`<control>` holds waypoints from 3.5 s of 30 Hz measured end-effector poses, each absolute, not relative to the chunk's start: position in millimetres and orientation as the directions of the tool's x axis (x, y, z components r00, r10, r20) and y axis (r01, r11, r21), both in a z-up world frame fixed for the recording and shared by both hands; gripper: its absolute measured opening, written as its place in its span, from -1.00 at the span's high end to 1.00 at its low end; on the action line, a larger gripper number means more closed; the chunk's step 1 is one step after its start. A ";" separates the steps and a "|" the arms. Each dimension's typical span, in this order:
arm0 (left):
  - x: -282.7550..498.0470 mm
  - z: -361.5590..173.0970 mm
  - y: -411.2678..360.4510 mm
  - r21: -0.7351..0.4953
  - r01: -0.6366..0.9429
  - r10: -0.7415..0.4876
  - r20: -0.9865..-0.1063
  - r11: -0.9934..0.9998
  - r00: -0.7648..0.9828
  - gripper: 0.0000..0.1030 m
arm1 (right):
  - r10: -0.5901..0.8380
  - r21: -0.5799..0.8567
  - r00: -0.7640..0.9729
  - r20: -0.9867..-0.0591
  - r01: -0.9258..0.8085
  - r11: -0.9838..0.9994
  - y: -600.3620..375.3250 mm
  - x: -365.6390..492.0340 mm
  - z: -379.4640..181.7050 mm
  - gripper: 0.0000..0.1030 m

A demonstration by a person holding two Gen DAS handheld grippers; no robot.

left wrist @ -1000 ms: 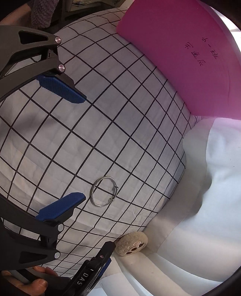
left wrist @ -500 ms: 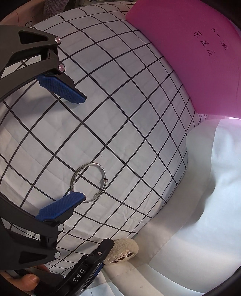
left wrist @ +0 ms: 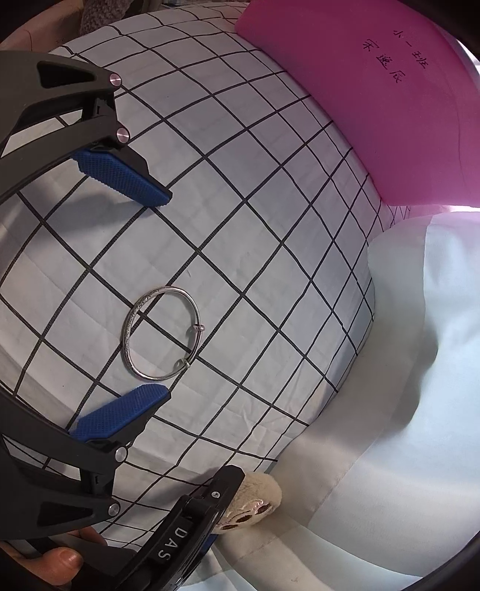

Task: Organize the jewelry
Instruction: 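Grasp the silver bangle with the left tool while the right tool grasps the sloth toy, then carry the bangle and sloth toy over the pink tub with both tools, then open the left tool to drop the bangle while the right tool drops the sloth toy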

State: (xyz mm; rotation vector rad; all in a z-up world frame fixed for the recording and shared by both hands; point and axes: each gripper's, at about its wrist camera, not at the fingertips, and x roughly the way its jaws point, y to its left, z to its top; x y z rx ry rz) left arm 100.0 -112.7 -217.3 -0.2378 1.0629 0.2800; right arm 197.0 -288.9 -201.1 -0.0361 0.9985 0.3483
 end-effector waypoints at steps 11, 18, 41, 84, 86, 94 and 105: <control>98.5 -222.0 -118.3 0.019 -0.381 0.217 -0.847 0.925 0.486 -0.89 | 0.224 0.065 0.517 -0.826 -0.307 0.950 -276.2 210.4 -208.3 -0.55; 89.6 -215.9 -124.7 0.023 -0.349 0.223 -0.810 0.937 0.542 -0.69 | 0.206 0.021 0.548 -0.811 -0.324 0.946 -257.6 214.0 -216.5 -0.54; 57.6 -201.7 -98.7 -0.034 -0.353 0.192 -0.787 0.935 0.586 -0.01 | 0.352 0.124 0.505 -0.788 -0.431 0.894 -238.4 160.4 -208.2 -0.12; 42.7 33.3 200.7 -0.061 -0.369 0.252 -0.627 0.927 0.737 -0.01 | 0.601 0.221 0.563 -0.567 -0.599 0.770 -3.8 126.5 43.3 -0.12; 56.8 31.2 223.2 -0.054 -0.358 0.244 -0.638 0.932 0.731 -0.01 | 0.602 0.229 0.558 -0.572 -0.596 0.770 21.2 134.9 45.1 -0.12; 100.9 16.4 267.9 -0.080 -0.308 0.165 -0.704 0.948 0.691 -0.01 | 0.582 0.216 0.493 -0.647 -0.613 0.760 99.4 171.3 34.2 -0.12; 131.7 -29.1 289.1 -0.108 -0.294 0.068 -0.845 0.950 0.530 -0.02 | 0.462 0.226 0.348 -0.816 -0.543 0.809 136.1 215.5 -12.4 -0.13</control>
